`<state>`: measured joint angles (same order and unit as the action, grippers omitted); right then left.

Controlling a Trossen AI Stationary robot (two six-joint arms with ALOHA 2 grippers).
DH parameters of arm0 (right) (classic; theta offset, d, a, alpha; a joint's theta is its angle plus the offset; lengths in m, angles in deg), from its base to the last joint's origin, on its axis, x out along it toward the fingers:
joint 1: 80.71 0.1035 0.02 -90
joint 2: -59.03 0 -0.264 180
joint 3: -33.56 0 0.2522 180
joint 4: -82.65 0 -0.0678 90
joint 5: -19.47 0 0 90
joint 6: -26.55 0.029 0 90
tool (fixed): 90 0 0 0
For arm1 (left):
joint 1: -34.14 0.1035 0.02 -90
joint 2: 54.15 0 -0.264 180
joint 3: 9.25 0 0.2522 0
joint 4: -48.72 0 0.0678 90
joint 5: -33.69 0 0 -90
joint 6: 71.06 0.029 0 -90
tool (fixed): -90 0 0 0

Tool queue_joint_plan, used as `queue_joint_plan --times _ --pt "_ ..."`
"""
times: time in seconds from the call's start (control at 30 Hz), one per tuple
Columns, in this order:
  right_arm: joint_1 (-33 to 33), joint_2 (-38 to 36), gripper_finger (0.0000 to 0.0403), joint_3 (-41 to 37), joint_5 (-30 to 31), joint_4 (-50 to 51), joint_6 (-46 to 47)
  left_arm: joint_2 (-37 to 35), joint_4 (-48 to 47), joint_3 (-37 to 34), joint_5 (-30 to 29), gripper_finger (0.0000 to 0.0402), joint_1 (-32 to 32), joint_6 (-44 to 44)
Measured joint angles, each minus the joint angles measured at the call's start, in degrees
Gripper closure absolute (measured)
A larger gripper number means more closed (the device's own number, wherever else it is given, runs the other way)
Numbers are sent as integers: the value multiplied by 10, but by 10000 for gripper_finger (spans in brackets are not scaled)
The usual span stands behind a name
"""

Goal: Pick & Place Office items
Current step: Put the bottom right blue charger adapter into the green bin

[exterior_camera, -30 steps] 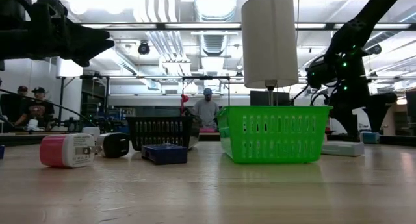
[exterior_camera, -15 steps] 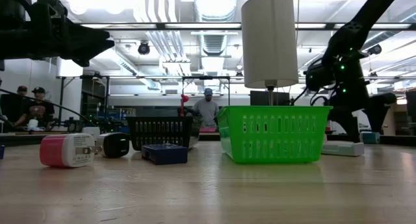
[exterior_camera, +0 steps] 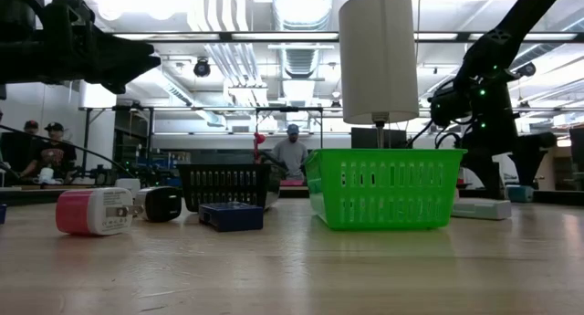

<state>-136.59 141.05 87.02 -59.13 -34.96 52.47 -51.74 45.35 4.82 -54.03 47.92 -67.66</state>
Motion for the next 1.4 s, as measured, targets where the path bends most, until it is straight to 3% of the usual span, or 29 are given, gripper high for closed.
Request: queue_joint_plan --times 0.3,0.57,0.8,1.4 --pt "1 0 77 0 -16 0 0 0 0 0 0 177 0 0" --pt "1 0 83 0 5 -5 11 0 0 0 0 177 0 0" --pt "1 -1 154 -8 -55 -32 6 0 0 0 0 177 0 0" --pt "2 -2 270 -27 -65 -70 9 0 0 0 0 177 0 0"
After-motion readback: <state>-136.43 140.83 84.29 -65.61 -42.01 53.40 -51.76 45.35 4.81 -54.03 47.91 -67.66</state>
